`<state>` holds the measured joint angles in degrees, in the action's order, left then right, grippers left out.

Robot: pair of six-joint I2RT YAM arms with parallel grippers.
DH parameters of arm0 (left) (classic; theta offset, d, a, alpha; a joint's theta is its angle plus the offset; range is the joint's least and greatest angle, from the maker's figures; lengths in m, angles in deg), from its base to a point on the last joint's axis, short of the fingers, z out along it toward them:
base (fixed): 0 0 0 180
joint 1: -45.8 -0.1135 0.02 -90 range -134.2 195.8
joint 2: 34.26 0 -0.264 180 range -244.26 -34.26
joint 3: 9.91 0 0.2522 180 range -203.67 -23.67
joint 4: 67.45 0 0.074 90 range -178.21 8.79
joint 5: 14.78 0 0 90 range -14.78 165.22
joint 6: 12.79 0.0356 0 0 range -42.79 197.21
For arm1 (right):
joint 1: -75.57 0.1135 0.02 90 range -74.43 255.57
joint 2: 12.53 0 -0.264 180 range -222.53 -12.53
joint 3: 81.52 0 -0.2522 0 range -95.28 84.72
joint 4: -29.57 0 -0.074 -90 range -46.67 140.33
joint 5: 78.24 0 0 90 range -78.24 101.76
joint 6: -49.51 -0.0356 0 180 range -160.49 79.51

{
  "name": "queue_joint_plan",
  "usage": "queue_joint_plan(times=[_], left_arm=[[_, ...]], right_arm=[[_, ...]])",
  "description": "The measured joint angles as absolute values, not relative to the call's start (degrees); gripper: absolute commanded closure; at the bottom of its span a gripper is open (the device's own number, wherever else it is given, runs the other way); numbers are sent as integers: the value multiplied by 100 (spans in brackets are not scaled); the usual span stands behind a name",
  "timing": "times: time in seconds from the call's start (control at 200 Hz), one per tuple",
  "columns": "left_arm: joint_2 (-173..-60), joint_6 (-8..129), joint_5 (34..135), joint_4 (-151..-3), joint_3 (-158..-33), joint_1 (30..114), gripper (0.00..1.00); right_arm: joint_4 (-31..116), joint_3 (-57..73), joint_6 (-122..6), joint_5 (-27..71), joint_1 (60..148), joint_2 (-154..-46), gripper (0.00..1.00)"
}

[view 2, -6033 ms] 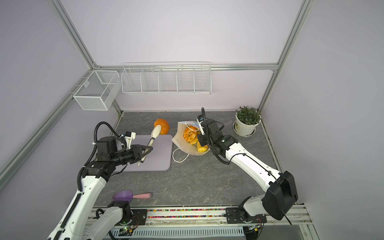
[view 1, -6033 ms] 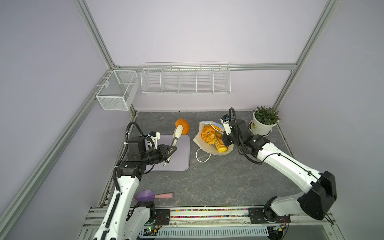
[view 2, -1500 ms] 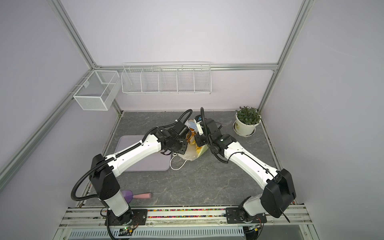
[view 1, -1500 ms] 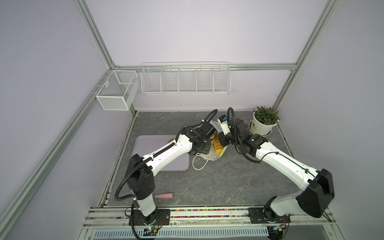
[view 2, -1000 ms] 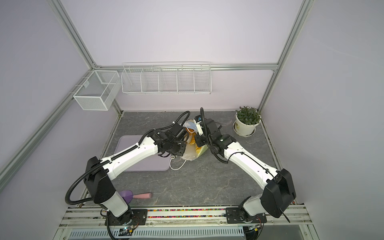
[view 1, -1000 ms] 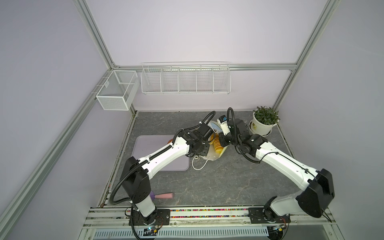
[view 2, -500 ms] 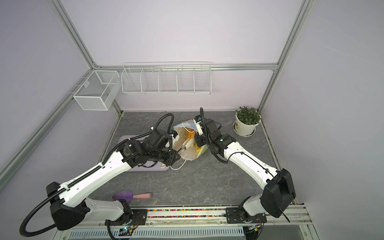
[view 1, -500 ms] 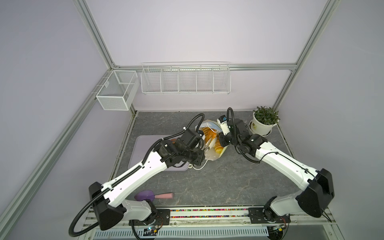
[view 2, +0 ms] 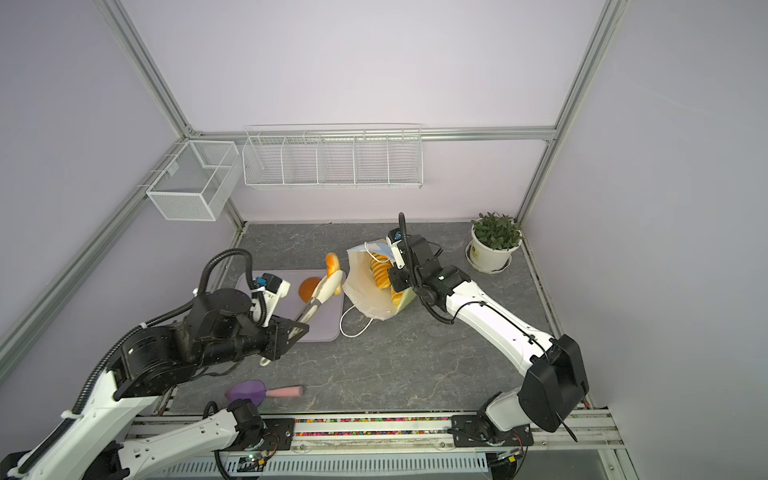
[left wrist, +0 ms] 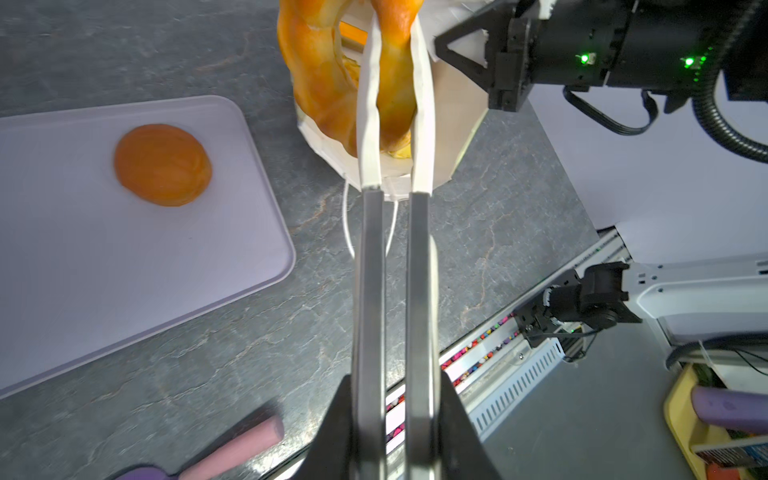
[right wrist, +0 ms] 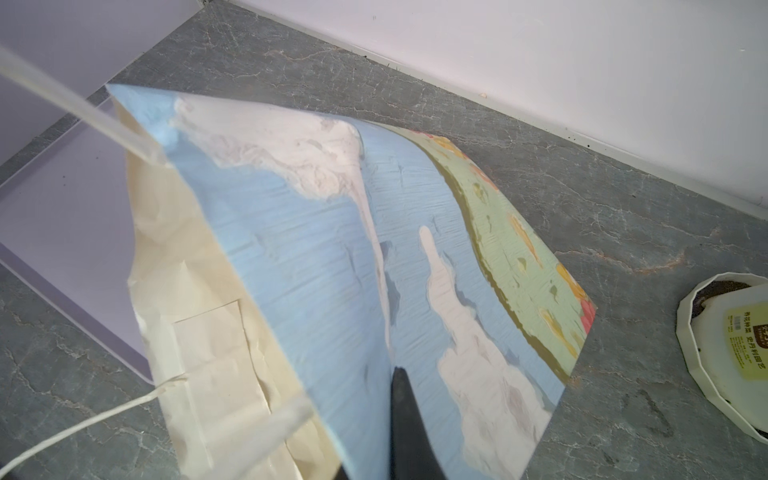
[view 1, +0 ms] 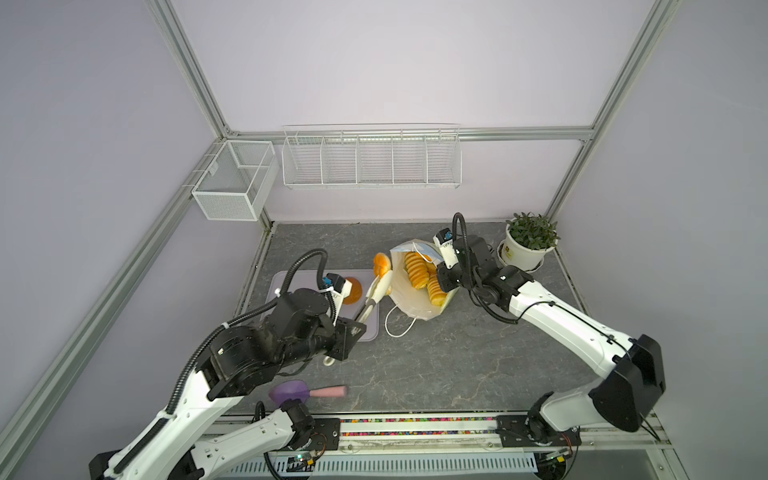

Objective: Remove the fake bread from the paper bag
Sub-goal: 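Carry the ring bread to the lilac mat and release it beside the bun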

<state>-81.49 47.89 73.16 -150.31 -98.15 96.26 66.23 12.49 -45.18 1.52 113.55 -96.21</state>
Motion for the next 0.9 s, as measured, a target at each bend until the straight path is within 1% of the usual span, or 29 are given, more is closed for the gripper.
queue_joint_plan(times=[0.095, 0.19, 0.335, 0.415, 0.595, 0.755, 0.9], left_arm=[[-8153, 4730, 7174, -15377, -9793, 9252, 75], [-8323, 4721, 7160, -15499, -9553, 9075, 75], [-8876, 4658, 7152, -15551, -8932, 8987, 75], [-9204, 4667, 7136, -15558, -8683, 8795, 75], [-9661, 4918, 6996, -15565, -8420, 7980, 75], [-10188, 5377, 7077, -15527, -8447, 6813, 77], [-10765, 5705, 6962, -15639, -8718, 6452, 76]], right_arm=[[6627, 1249, -4500, 147, 11355, -9621, 93], [6638, 1249, -4494, 147, 11355, -9621, 93], [6640, 1251, -4492, 149, 11355, -9616, 93], [6640, 1273, -4483, 149, 11355, -9586, 93], [6640, 1345, -4474, 154, 11355, -9527, 93], [6625, 1382, -4476, 219, 11355, -9524, 93], [6601, 1406, -4476, 281, 11355, -9524, 93]])
